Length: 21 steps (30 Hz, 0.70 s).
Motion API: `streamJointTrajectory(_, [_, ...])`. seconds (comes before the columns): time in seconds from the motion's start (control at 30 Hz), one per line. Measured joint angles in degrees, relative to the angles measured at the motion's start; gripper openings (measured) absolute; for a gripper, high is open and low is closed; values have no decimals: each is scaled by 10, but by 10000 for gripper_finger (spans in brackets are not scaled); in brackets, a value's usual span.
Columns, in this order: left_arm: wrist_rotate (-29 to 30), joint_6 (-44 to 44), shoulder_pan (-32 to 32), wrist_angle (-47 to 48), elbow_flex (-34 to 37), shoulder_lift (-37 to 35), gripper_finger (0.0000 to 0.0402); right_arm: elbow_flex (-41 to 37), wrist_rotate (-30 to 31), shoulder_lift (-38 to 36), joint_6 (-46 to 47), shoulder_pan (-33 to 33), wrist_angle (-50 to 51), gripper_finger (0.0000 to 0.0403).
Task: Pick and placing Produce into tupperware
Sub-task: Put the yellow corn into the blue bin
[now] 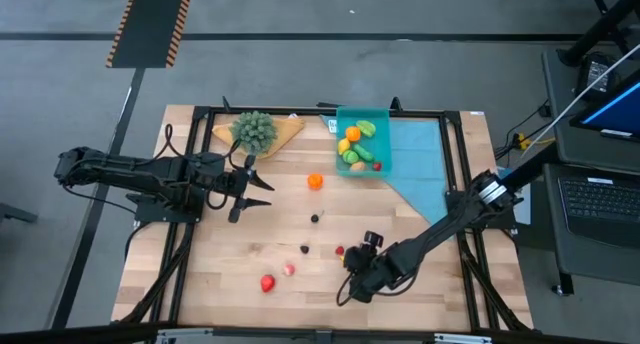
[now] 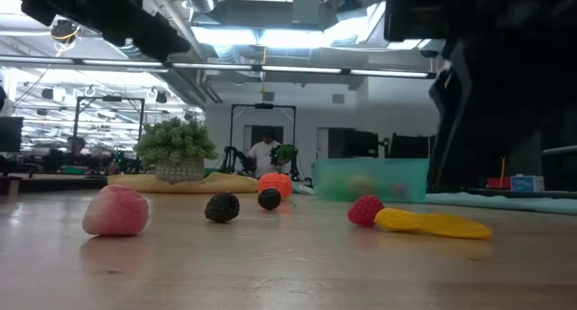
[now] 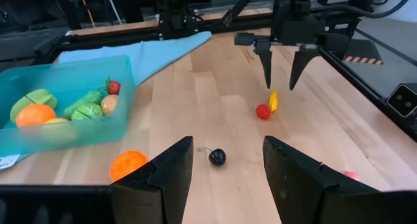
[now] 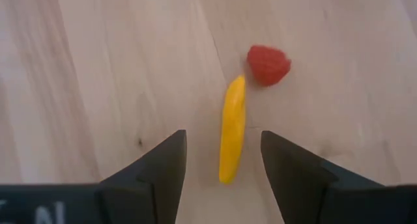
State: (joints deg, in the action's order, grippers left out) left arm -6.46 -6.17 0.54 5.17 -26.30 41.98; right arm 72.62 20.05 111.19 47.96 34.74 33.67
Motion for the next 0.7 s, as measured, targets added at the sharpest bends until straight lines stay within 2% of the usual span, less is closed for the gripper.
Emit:
streamJointTrajectory(0.33, [0, 0, 0, 5, 0, 0, 179, 0, -2, 38, -2, 0, -3, 200])
streamJointTrajectory(0.7, [0, 0, 0, 10, 0, 0, 179, 1, -5, 44, 30, -5, -7, 199])
